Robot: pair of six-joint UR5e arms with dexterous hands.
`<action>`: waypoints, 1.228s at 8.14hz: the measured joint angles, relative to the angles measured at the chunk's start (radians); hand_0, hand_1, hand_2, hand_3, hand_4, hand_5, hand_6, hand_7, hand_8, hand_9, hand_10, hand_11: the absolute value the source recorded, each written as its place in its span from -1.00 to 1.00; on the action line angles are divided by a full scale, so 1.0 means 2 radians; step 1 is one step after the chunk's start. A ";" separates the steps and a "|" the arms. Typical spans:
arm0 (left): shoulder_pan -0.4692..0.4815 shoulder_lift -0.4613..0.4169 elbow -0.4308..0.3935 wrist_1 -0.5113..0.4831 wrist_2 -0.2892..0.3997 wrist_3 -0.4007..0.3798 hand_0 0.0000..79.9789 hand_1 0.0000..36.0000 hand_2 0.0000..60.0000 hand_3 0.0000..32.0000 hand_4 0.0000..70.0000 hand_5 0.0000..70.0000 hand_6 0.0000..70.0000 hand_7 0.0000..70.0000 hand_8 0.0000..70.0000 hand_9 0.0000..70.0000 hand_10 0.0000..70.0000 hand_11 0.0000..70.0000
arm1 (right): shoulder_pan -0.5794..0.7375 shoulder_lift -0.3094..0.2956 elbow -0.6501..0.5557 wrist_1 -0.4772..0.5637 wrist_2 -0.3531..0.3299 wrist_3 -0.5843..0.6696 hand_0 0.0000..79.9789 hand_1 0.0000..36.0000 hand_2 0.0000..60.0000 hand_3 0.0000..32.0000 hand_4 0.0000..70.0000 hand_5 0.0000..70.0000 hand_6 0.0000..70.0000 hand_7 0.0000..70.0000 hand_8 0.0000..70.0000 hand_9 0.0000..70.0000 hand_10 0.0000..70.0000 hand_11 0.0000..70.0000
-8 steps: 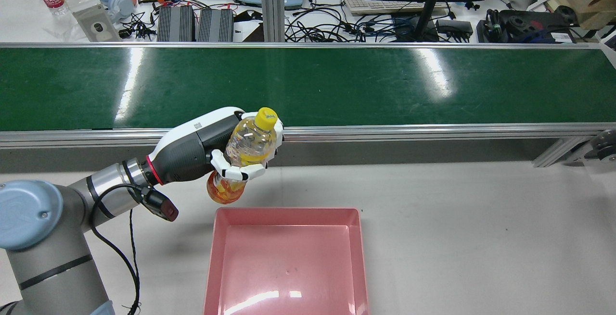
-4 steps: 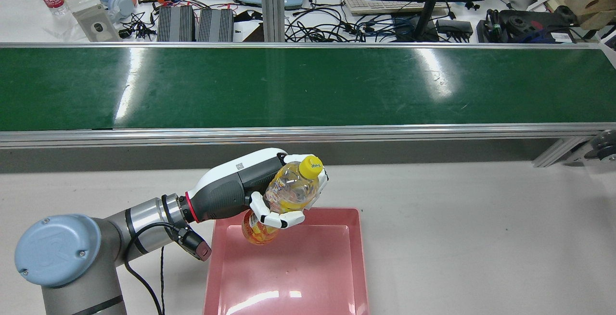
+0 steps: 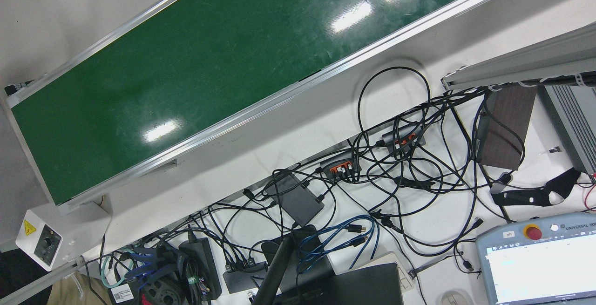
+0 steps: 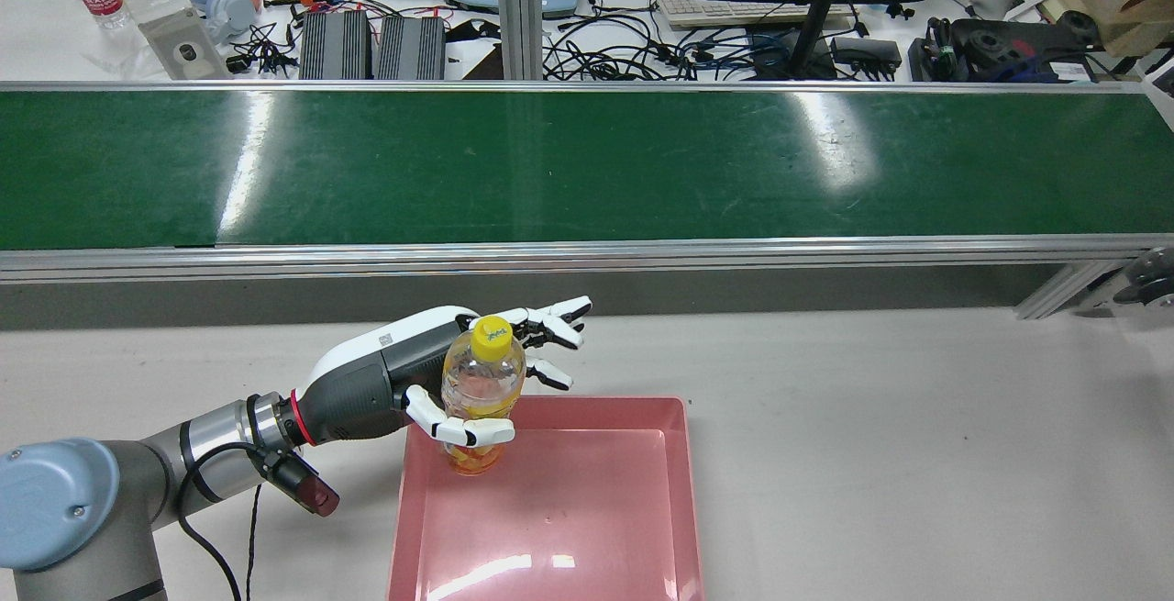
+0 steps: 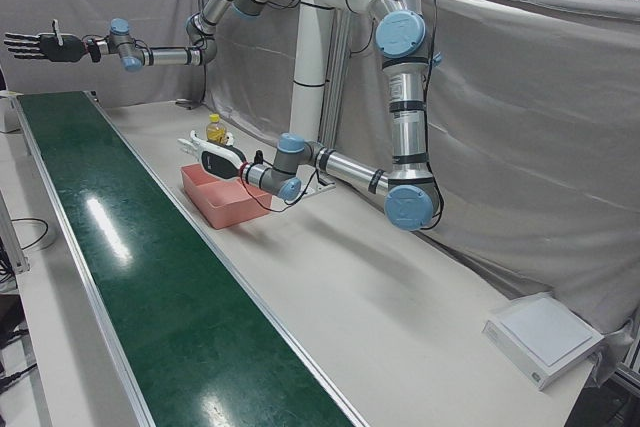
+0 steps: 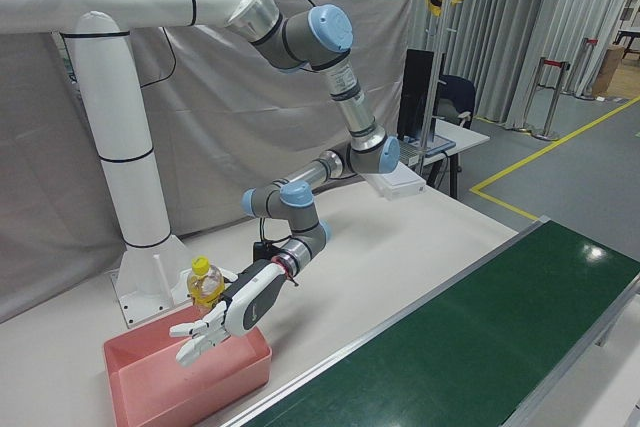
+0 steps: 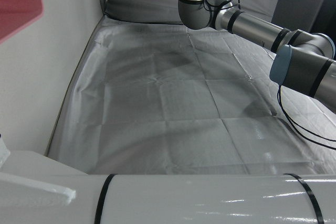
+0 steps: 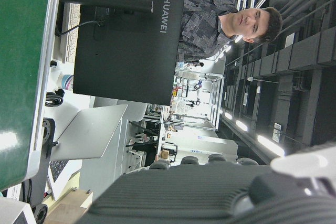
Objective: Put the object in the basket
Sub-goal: 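Lower the bottle into the basket and open the left hand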
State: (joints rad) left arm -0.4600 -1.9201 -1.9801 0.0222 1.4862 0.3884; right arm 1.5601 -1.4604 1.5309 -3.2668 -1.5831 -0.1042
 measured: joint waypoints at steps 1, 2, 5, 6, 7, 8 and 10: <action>-0.001 -0.002 -0.004 -0.001 0.000 -0.004 0.24 0.12 -0.28 -1.00 -0.96 -0.57 -0.90 -0.93 -1.00 -0.97 -0.81 -0.66 | 0.000 0.000 0.000 0.000 0.000 0.000 -1.00 -1.00 -1.00 -1.00 -1.00 -1.00 -1.00 -1.00 -1.00 -1.00 -1.00 -1.00; -0.002 -0.005 -0.012 0.005 0.000 -0.005 0.23 0.02 -0.40 -1.00 -0.96 -0.57 -0.90 -0.95 -1.00 -0.96 -0.83 -0.69 | 0.000 0.000 0.000 0.000 0.000 0.000 -1.00 -1.00 -1.00 -1.00 -1.00 -1.00 -1.00 -1.00 -1.00 -1.00 -1.00 -1.00; -0.003 -0.010 -0.023 0.015 0.000 -0.005 0.23 0.00 -0.45 -1.00 -0.98 -0.61 -0.93 -0.96 -1.00 -0.99 -0.81 -0.67 | 0.000 0.000 0.000 0.000 0.000 0.000 -1.00 -1.00 -1.00 -1.00 -1.00 -1.00 -1.00 -1.00 -1.00 -1.00 -1.00 -1.00; -0.004 -0.010 -0.023 0.017 -0.001 -0.005 0.23 0.02 -0.43 -1.00 -0.97 -0.59 -0.92 -0.96 -1.00 -0.99 -0.81 -0.67 | 0.000 0.000 0.000 0.000 0.000 0.000 -1.00 -1.00 -1.00 -1.00 -1.00 -1.00 -1.00 -1.00 -1.00 -1.00 -1.00 -1.00; -0.004 -0.010 -0.023 0.017 -0.001 -0.005 0.24 0.05 -0.40 -1.00 -0.97 -0.57 -0.92 -0.96 -1.00 -0.98 -0.81 -0.66 | 0.000 0.000 0.000 0.000 0.000 0.000 -1.00 -1.00 -1.00 -1.00 -1.00 -1.00 -1.00 -1.00 -1.00 -1.00 -1.00 -1.00; -0.004 -0.010 -0.023 0.018 -0.001 -0.005 0.26 0.12 -0.35 -1.00 -0.95 -0.54 -0.91 -0.95 -1.00 -0.97 -0.80 -0.65 | 0.000 0.000 0.000 0.000 0.000 0.000 -1.00 -1.00 -1.00 -1.00 -1.00 -1.00 -1.00 -1.00 -1.00 -1.00 -1.00 -1.00; -0.009 -0.010 -0.024 0.023 -0.001 -0.005 0.27 0.12 -0.36 -1.00 -0.94 -0.52 -0.90 -0.95 -1.00 -0.95 -0.82 -0.67 | 0.000 0.000 0.000 0.000 0.000 0.000 -1.00 -1.00 -1.00 -1.00 -1.00 -1.00 -1.00 -1.00 -1.00 -1.00 -1.00 -1.00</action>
State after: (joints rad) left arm -0.4789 -1.9411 -2.0282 0.0690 1.4848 0.3774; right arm 1.5601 -1.4603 1.5309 -3.2668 -1.5831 -0.1043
